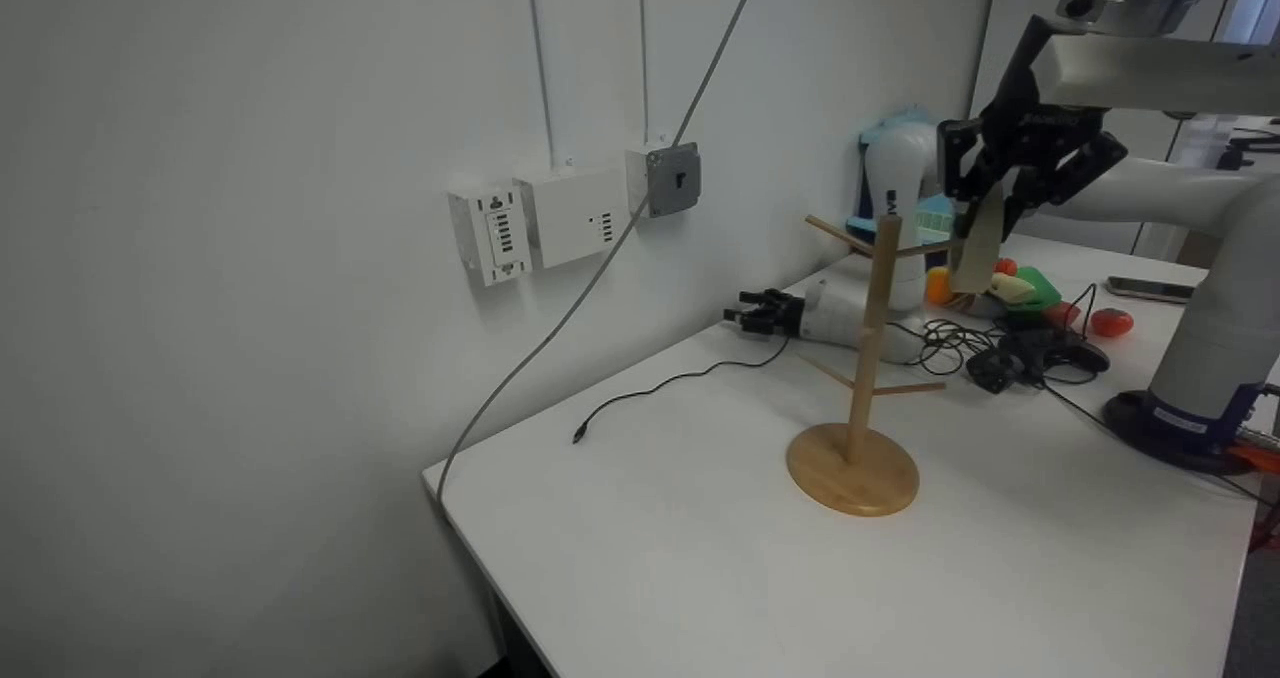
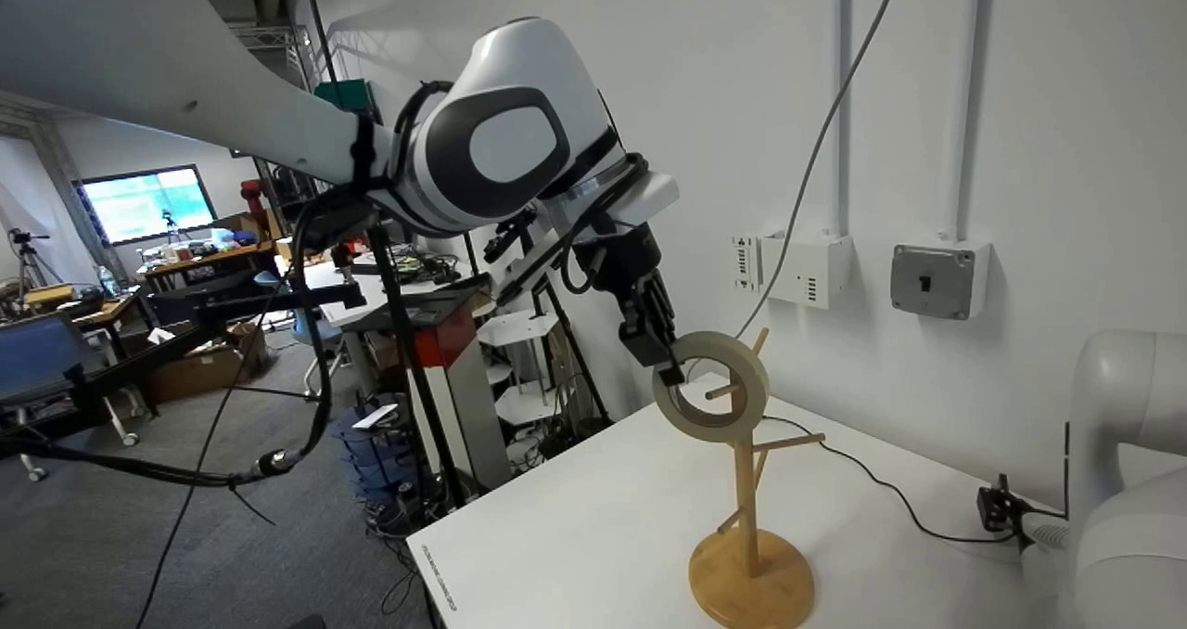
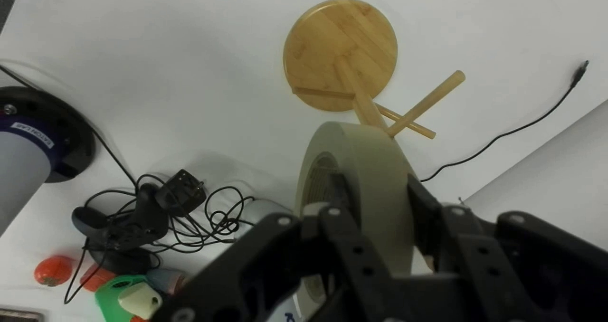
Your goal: Take the masking tape and put it on the table
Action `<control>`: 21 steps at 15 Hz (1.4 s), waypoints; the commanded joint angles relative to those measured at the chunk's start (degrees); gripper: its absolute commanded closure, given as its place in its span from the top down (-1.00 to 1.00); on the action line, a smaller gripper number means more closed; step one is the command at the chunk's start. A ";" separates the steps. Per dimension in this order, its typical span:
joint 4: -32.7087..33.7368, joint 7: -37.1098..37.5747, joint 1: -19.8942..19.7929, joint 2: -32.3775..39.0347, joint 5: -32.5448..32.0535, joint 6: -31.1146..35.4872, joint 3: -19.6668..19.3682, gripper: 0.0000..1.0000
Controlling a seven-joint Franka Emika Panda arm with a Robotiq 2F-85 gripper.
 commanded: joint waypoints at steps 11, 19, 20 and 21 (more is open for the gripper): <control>-4.54 -17.19 -5.25 -7.85 0.74 -14.51 -1.48 -0.84; -9.72 -25.49 -7.58 -9.29 -2.94 -20.65 -2.69 -0.84; -11.32 -26.29 -7.63 -9.68 -3.29 -19.53 -2.69 -0.84; -13.34 -27.22 -7.64 -10.11 -3.68 -18.02 -2.67 -0.84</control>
